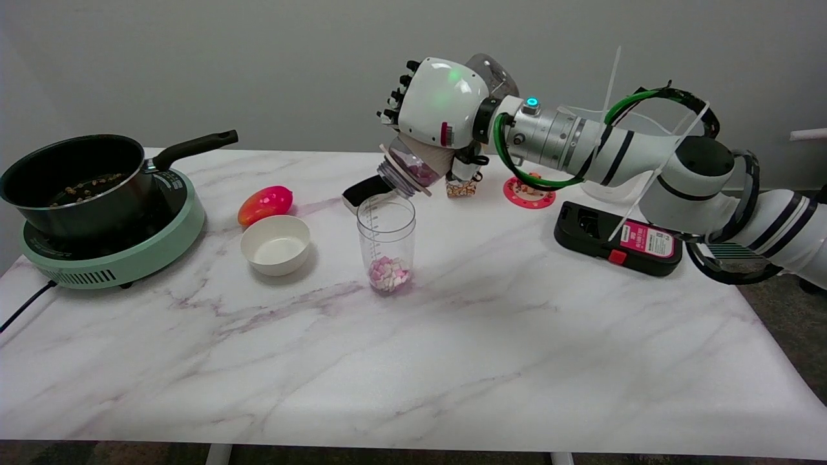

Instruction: Pour the contents of the bottle into the measuring cup.

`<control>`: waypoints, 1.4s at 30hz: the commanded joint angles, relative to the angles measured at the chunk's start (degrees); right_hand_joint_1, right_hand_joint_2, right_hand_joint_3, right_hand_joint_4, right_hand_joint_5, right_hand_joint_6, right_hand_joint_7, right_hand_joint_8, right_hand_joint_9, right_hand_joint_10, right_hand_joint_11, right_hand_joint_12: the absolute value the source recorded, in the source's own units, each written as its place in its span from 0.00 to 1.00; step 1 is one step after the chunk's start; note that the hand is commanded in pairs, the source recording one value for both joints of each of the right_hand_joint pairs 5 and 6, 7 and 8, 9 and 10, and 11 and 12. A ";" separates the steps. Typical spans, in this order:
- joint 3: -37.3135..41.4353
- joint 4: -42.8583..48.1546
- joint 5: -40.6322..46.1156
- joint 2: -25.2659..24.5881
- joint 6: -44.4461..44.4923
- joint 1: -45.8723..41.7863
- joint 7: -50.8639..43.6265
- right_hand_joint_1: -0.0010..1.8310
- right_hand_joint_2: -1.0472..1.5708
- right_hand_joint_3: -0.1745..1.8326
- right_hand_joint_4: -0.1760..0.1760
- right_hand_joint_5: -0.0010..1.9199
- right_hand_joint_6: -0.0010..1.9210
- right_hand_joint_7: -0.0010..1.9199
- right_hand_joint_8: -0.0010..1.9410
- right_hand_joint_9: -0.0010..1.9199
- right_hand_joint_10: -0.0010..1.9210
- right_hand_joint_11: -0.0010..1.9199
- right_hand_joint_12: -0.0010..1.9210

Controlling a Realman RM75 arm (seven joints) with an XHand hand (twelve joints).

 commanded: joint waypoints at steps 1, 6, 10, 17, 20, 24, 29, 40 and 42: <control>-0.45 0.74 0.08 0.90 0.22 0.38 -0.14 0.76 0.85 0.41 0.50 1.00 1.00 0.95 0.94 0.82 0.82 0.68 0.68; -0.45 0.63 -0.34 0.90 0.51 0.62 -0.09 0.76 0.85 0.42 0.50 1.00 1.00 0.95 0.94 0.82 0.82 0.68 0.68; -0.50 0.63 -0.56 0.90 0.99 0.70 -0.06 0.76 0.85 0.42 0.50 1.00 1.00 0.95 0.94 0.82 0.82 0.68 0.68; -1.07 0.30 -1.94 0.73 2.23 1.40 0.64 0.76 0.85 0.41 0.50 1.00 1.00 0.95 0.94 0.82 0.82 0.68 0.68; -1.91 0.03 -2.71 0.53 2.58 2.20 1.27 0.76 0.85 0.42 0.50 1.00 1.00 0.95 0.94 0.82 0.82 0.69 0.69; -3.46 -0.05 -3.99 0.26 2.94 3.87 2.35 0.76 0.85 0.42 0.50 1.00 1.00 0.95 0.94 0.82 0.82 0.69 0.69; -3.65 -0.17 -3.91 -0.02 2.94 4.10 2.54 0.76 0.85 0.42 0.50 1.00 1.00 0.95 0.94 0.83 0.83 0.69 0.69; -4.29 -0.74 -7.25 -0.92 4.53 5.91 4.36 0.75 0.87 0.40 0.50 1.00 1.00 0.96 0.95 0.83 0.83 0.69 0.69; -4.29 -1.01 -8.19 -1.22 4.94 6.38 4.91 0.75 0.87 0.40 0.50 1.00 1.00 0.96 0.95 0.83 0.83 0.69 0.69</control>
